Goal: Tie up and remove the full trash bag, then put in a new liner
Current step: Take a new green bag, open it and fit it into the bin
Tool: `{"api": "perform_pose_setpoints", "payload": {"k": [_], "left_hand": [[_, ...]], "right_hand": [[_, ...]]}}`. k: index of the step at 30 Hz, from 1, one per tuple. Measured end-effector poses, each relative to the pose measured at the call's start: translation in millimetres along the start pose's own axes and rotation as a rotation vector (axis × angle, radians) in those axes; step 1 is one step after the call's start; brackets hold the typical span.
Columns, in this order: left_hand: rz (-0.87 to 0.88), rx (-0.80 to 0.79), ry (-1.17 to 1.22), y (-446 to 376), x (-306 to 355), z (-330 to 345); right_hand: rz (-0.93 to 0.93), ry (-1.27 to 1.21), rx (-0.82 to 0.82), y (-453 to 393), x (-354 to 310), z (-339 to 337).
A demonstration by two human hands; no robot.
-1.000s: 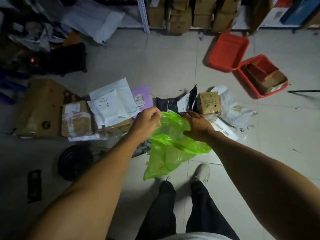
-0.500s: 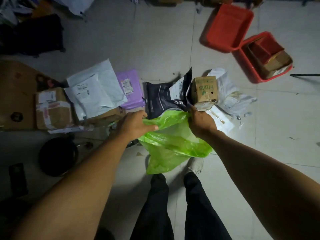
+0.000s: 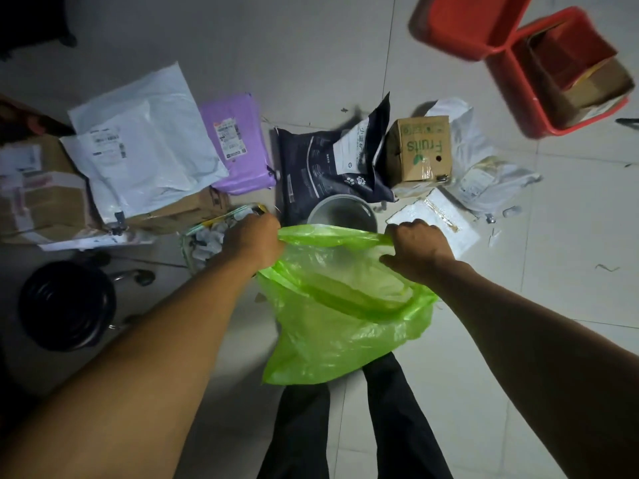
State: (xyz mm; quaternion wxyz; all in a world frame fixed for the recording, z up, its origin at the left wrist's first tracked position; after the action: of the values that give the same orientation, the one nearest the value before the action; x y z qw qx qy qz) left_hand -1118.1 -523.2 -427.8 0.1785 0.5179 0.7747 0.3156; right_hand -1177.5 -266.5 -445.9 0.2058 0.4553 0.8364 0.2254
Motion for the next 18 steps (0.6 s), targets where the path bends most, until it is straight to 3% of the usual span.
{"api": "perform_pose_setpoints", "payload": {"k": [4, 10, 18], "left_hand": [[-0.035, 0.022, 0.189, -19, 2, 14], [-0.108, 0.038, 0.436, -43, 12, 27], [-0.152, 0.127, 0.593, -59, 25, 31]], "right_hand": [[0.157, -0.151, 0.022, -14, 10, 16], [0.133, -0.52, 0.075, -26, 10, 23], [0.34, -0.886, 0.097, -37, 4, 23]]}}
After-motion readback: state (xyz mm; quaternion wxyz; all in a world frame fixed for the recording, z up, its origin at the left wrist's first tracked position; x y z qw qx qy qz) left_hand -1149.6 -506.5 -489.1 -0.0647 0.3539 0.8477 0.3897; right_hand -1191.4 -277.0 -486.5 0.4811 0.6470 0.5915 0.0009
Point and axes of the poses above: each hand's wrist, its own y-axis away from the middle knuckle, its own z-axis out of the palm, x = y × z, the point moved 4 cm from there along -y, towards the middle knuckle, and after that the axes turned 4 degrees about -z, right-handed, at the moved point
